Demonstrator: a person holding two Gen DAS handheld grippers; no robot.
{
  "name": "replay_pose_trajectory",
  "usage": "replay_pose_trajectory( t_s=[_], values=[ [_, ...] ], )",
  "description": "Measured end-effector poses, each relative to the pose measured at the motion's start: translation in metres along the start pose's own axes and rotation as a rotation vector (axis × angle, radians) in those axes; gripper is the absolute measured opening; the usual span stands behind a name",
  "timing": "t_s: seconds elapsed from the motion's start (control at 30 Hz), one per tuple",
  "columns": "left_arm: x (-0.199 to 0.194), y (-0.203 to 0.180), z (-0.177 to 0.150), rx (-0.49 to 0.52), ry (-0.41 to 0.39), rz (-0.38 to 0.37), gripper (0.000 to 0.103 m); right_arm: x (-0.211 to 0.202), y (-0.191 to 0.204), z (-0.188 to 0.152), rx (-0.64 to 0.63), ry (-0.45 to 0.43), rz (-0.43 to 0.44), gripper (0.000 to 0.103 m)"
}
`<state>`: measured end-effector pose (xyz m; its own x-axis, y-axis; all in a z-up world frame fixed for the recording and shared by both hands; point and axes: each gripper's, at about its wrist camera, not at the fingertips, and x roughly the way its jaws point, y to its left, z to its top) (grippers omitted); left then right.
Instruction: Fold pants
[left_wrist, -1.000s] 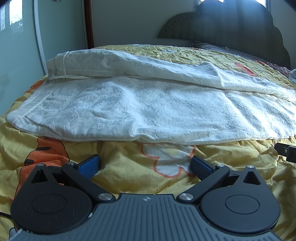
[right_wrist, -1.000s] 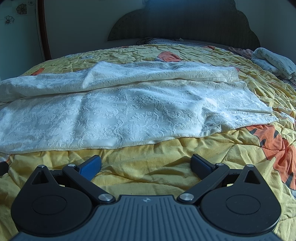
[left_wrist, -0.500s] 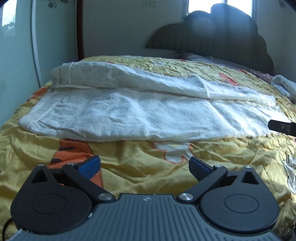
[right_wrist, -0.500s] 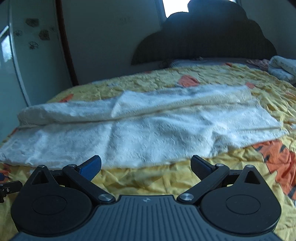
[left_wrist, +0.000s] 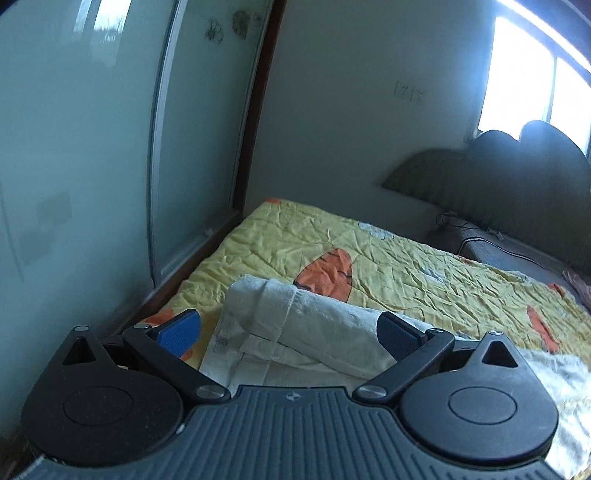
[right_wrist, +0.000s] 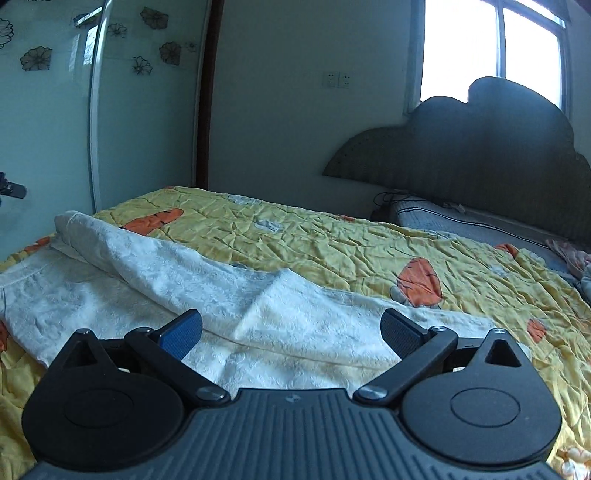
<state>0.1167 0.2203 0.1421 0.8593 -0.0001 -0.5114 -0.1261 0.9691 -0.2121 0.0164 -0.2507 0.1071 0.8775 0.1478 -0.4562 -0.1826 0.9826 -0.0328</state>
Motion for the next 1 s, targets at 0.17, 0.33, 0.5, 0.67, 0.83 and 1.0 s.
replay_pose_trajectory(
  t_s=[0.17,0.33,0.5,0.67,0.83,1.0],
  values=[
    [0.094,0.056,0.043,-0.265,0.238,-0.128,0.102,0.019,0.006,0.005,-0.012,0.015,0.039,0.103],
    [0.172,0.081,0.051,-0.354,0.406,-0.203,0.102,0.039,0.013,0.001,-0.033,0.05,0.058,0.103],
    [0.225,0.085,0.048,-0.339,0.518,-0.186,0.102,0.055,0.014,-0.004,-0.04,0.08,0.07,0.103],
    [0.252,0.071,0.048,-0.295,0.599,-0.22,0.1,0.071,0.011,-0.007,-0.02,0.102,0.08,0.103],
    [0.265,0.055,0.051,-0.181,0.621,-0.149,0.073,0.081,0.011,-0.01,-0.008,0.104,0.117,0.103],
    [0.259,0.035,0.052,-0.024,0.57,-0.107,0.014,0.083,0.008,-0.006,0.005,0.061,0.163,0.103]
  ],
)
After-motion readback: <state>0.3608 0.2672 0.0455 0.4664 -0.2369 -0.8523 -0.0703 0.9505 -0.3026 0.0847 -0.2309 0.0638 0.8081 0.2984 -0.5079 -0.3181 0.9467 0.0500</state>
